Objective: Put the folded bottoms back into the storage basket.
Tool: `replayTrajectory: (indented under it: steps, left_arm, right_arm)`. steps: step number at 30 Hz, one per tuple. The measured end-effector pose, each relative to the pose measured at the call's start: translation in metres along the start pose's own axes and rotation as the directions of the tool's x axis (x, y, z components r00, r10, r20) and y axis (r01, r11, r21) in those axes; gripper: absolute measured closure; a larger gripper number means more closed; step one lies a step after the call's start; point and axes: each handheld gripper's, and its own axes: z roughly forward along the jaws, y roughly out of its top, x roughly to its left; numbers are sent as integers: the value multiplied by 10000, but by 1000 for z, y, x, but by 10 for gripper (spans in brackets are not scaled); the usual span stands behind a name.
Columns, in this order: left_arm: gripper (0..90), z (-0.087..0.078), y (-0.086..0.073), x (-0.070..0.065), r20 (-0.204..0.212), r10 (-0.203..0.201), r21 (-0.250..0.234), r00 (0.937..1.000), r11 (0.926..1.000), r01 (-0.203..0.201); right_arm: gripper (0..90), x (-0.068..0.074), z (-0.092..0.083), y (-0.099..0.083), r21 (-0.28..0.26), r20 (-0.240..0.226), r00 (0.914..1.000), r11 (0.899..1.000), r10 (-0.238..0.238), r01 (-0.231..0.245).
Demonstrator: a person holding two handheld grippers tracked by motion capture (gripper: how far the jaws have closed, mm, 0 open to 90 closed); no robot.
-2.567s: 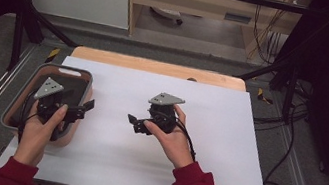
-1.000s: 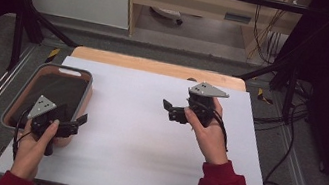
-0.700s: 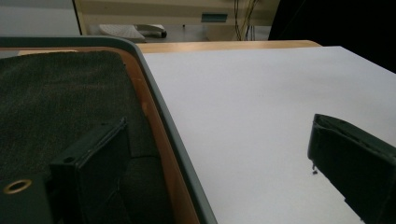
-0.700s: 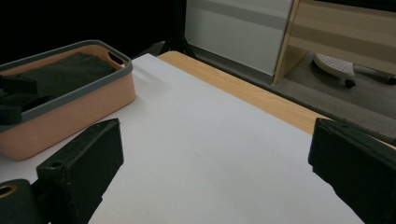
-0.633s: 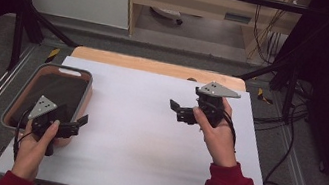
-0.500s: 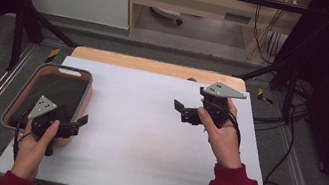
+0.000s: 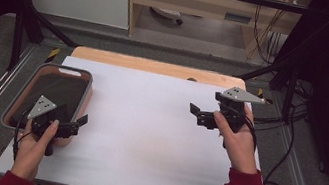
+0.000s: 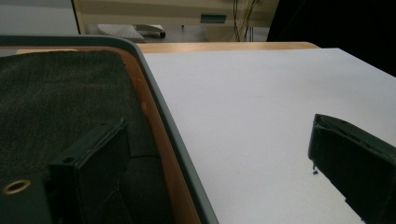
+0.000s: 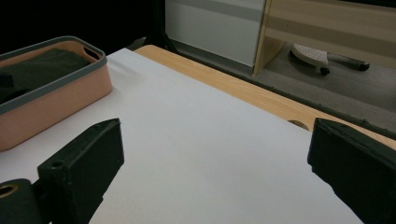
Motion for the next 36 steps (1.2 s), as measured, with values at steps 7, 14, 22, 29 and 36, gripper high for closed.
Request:
replayTrajectory:
  steps: [7,14,22,29,36]
  left_arm:
    - [57,0,0,0,17,-10,6,10000,10000,10]
    - [57,0,0,1,-1,-50,17,10000,10000,50]
    - [57,0,0,1,1,-51,49,10000,10000,51]
    - [60,0,0,1,25,-112,42,9999,9999,112]
    - [61,-1,0,1,-10,-160,-10,9999,9999,160]
  right_arm:
    - [40,-8,-9,-5,5,185,9997,9999,131,-131]
    - [41,-16,-17,-15,146,343,9992,9997,212,-218]
    - [38,-23,-28,-28,96,337,9985,9990,436,-439]
    - [23,-24,-40,-38,-94,172,9993,9994,330,-328]
    - [34,-27,-50,-47,2,373,9983,9990,446,-446]
